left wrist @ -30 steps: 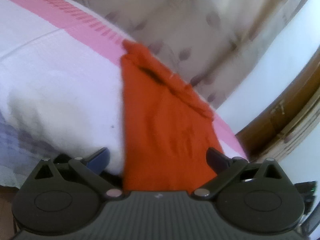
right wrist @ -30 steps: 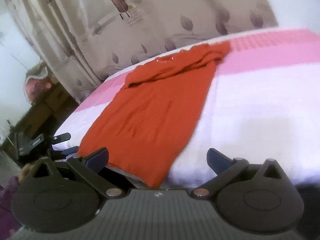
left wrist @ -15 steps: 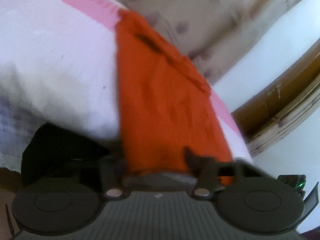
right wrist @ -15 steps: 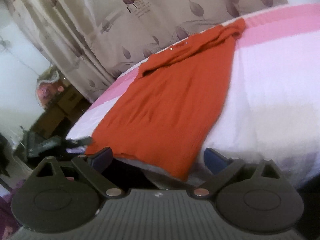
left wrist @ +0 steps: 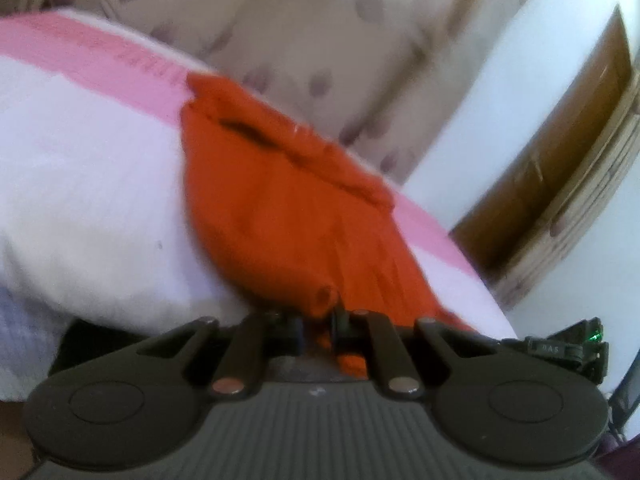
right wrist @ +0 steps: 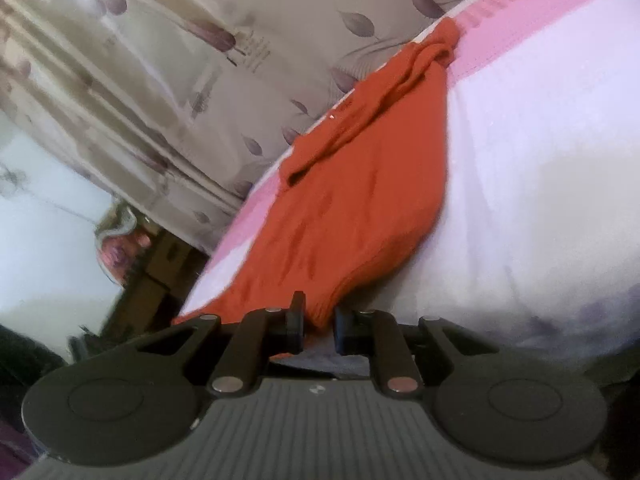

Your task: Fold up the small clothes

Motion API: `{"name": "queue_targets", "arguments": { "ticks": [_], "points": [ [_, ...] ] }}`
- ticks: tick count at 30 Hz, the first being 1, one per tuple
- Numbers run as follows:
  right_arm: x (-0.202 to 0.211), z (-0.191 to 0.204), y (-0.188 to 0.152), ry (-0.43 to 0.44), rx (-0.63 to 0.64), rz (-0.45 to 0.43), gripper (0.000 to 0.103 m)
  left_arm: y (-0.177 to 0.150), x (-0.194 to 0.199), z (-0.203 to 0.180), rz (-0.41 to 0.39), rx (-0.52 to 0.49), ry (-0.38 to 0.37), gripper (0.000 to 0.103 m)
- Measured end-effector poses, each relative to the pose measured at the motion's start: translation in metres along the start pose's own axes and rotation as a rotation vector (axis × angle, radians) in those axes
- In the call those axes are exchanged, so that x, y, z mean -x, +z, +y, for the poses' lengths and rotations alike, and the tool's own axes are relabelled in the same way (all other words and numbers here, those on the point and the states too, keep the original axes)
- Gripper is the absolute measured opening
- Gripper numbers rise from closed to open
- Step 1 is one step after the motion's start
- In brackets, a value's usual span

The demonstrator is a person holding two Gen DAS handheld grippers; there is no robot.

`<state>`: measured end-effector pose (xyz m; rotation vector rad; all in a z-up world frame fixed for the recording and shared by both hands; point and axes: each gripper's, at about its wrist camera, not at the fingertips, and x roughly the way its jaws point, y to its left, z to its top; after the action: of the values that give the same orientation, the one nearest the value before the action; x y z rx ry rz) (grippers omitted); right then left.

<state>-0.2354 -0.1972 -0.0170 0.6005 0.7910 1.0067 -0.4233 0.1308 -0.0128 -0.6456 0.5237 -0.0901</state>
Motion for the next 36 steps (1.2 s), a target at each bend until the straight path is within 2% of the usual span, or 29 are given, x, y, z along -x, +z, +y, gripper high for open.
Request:
{"name": "queue_targets", "arguments": {
  "ticks": [1, 2, 4, 6, 8, 9, 11, 12, 13, 15, 17, 18, 20, 25, 29, 32, 36],
  "points": [
    [-0.002, -0.004, -0.001, 0.004, -0.03, 0.009, 0.023, 0.0, -0.003, 0.003, 0.013, 0.031, 0.008, 0.037],
    [-0.003, -0.007, 0.0, -0.006, -0.054, 0.007, 0.025, 0.0, -0.003, 0.007, 0.02, 0.06, 0.013, 0.05],
    [-0.004, -0.014, -0.002, 0.023, -0.107, -0.006, 0.047, -0.002, -0.001, 0.013, -0.011, 0.12, -0.042, 0.082],
    [-0.005, -0.018, -0.002, 0.064, -0.166, -0.015, 0.057, -0.001, 0.001, 0.013, -0.028, 0.123, -0.029, 0.084],
    [-0.008, -0.019, -0.001, 0.061, -0.182, -0.026, 0.057, 0.0, -0.001, 0.01, -0.015, 0.095, -0.018, 0.084],
    [-0.009, -0.018, 0.0, 0.05, -0.18, -0.026, 0.053, 0.002, -0.004, 0.007, -0.012, 0.081, -0.017, 0.083],
    [-0.014, -0.014, 0.001, -0.01, -0.153, -0.011, 0.034, 0.003, -0.008, 0.004, -0.005, 0.051, -0.001, 0.038],
    [-0.016, -0.015, 0.0, -0.044, -0.142, -0.003, 0.016, 0.004, -0.011, 0.003, 0.009, 0.043, 0.031, 0.005],
    [-0.016, -0.017, -0.001, -0.057, -0.146, -0.005, 0.011, 0.003, -0.011, 0.006, 0.0, 0.06, 0.045, 0.005],
    [-0.014, -0.018, -0.002, -0.04, -0.165, -0.016, 0.012, 0.002, -0.008, 0.011, -0.045, 0.12, 0.031, 0.005],
    [-0.011, -0.016, -0.001, 0.013, -0.182, -0.026, 0.012, 0.001, 0.003, 0.02, -0.138, 0.203, -0.055, 0.005],
    [-0.008, -0.014, 0.0, 0.042, -0.189, -0.04, 0.012, 0.001, 0.008, 0.02, -0.182, 0.219, -0.076, 0.005],
    [-0.004, -0.008, 0.006, 0.08, -0.191, -0.058, 0.012, 0.006, 0.018, 0.012, -0.246, 0.172, -0.069, 0.005],
    [0.006, 0.006, 0.025, 0.165, -0.192, -0.131, 0.012, 0.011, 0.029, -0.001, -0.353, 0.076, -0.114, 0.005],
    [0.011, 0.013, 0.034, 0.18, -0.164, -0.162, 0.012, 0.009, 0.031, -0.009, -0.393, 0.031, -0.11, 0.005],
    [0.012, 0.015, 0.034, 0.168, -0.155, -0.168, 0.012, 0.008, 0.031, -0.017, -0.391, -0.004, -0.077, 0.005],
    [0.012, 0.015, 0.031, 0.176, -0.172, -0.165, 0.012, 0.007, 0.033, -0.018, -0.381, 0.001, -0.055, 0.005]
  ]
}}
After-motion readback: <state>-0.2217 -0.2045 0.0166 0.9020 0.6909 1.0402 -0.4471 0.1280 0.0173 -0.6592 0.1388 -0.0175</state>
